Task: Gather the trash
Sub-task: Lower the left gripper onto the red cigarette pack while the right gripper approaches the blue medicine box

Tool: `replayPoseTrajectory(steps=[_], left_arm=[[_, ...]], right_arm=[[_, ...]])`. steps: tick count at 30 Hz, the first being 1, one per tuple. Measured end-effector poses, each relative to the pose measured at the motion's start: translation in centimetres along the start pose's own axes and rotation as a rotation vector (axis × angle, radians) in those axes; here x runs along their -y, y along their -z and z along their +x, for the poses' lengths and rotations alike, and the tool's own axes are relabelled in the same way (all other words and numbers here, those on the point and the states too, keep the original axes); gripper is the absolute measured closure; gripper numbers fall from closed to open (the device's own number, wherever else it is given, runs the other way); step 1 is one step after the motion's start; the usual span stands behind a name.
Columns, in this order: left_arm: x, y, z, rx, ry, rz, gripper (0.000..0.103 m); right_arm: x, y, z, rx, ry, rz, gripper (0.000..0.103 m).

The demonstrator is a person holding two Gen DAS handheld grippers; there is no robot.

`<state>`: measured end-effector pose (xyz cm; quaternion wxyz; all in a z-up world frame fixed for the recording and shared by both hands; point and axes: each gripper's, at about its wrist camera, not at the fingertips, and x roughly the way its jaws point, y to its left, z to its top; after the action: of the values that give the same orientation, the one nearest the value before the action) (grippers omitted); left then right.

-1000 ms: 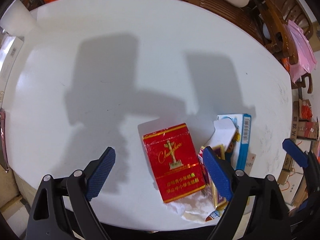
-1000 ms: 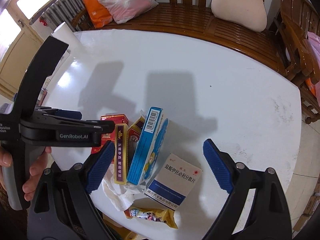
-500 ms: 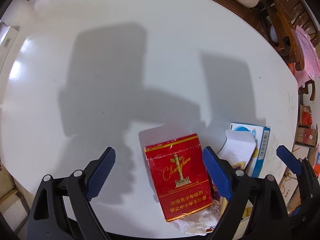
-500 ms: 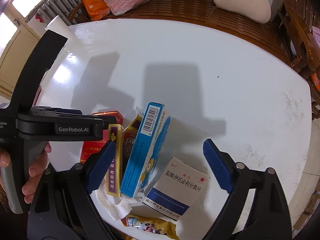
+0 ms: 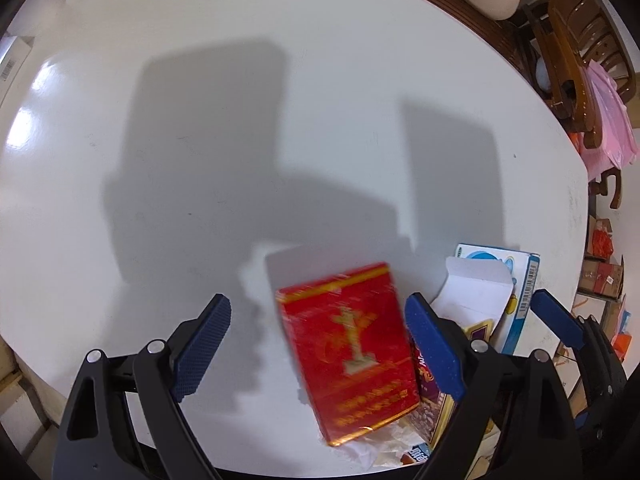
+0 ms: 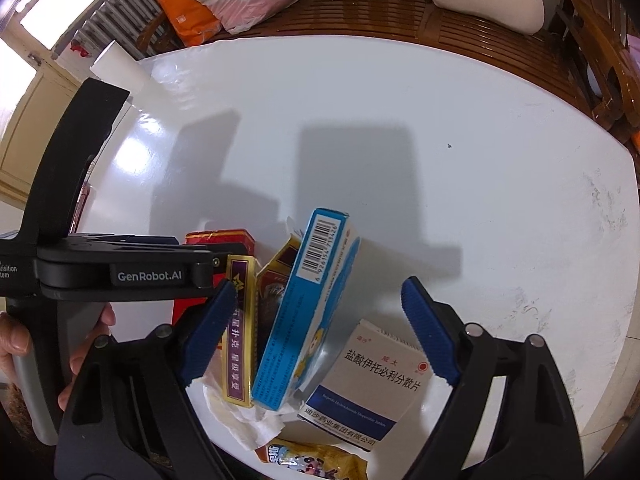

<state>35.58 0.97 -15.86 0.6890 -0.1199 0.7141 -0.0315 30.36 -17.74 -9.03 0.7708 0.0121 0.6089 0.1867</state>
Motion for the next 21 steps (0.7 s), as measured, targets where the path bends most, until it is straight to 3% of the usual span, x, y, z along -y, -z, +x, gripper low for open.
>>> replayPoseTrajectory(steps=[14,21], left_arm=[[0.2,0.1,0.7,-0.018,0.032,-0.048,0.016],[-0.2,0.6,0.4,-0.015,0.018,-0.024,0.016]], right_arm=[[0.5,0.2,-0.1,0.005,-0.054,0.038,0.025],[1.5,0.4,-0.6,0.017,-0.076,0.070,0.026]])
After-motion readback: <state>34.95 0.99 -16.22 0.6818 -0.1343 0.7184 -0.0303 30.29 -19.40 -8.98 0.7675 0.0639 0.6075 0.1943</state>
